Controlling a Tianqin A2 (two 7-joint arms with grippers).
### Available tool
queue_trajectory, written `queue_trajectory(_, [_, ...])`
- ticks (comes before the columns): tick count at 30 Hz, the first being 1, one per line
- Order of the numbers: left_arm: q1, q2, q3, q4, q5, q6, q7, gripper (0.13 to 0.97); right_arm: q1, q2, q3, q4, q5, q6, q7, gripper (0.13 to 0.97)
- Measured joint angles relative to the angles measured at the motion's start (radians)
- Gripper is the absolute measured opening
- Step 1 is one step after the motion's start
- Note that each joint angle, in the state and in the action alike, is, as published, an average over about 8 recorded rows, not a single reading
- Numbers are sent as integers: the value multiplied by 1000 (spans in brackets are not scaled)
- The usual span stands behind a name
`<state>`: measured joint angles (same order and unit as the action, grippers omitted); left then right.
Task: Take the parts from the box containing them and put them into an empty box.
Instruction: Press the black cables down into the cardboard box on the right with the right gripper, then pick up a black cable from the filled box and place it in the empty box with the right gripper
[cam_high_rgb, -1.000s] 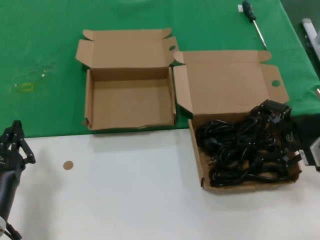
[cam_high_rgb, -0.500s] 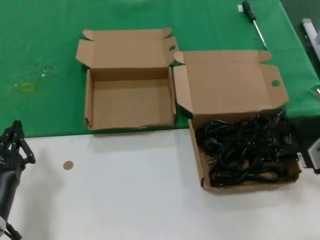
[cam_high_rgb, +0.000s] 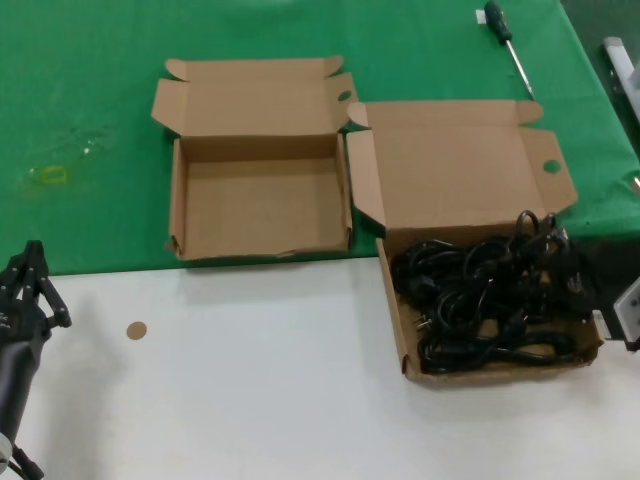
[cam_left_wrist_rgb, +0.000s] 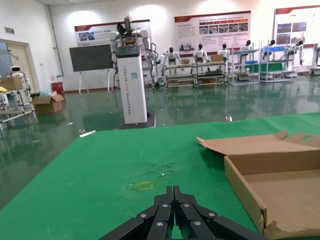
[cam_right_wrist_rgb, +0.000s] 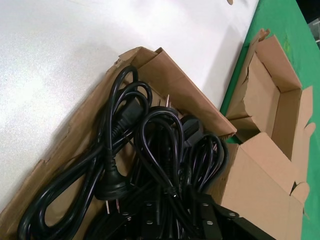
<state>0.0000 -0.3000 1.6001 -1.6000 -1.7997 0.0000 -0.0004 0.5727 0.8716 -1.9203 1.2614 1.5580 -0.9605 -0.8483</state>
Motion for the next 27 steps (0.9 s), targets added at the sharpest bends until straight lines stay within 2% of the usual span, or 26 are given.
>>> queue_trajectory(2, [0, 0, 0, 0, 0, 0, 0, 152, 4, -2, 0, -9, 0, -1, -6, 350])
queue_trajectory(11, [0, 0, 0, 0, 0, 0, 0, 152, 20, 1, 6, -30, 7, -11, 10, 230])
queue_trajectory(22, [0, 0, 0, 0, 0, 0, 0, 152, 47, 40, 26, 14, 46, -71, 237, 218])
queue_trajectory(27, [0, 0, 0, 0, 0, 0, 0, 152, 110, 24, 34, -7, 55, -81, 287, 215])
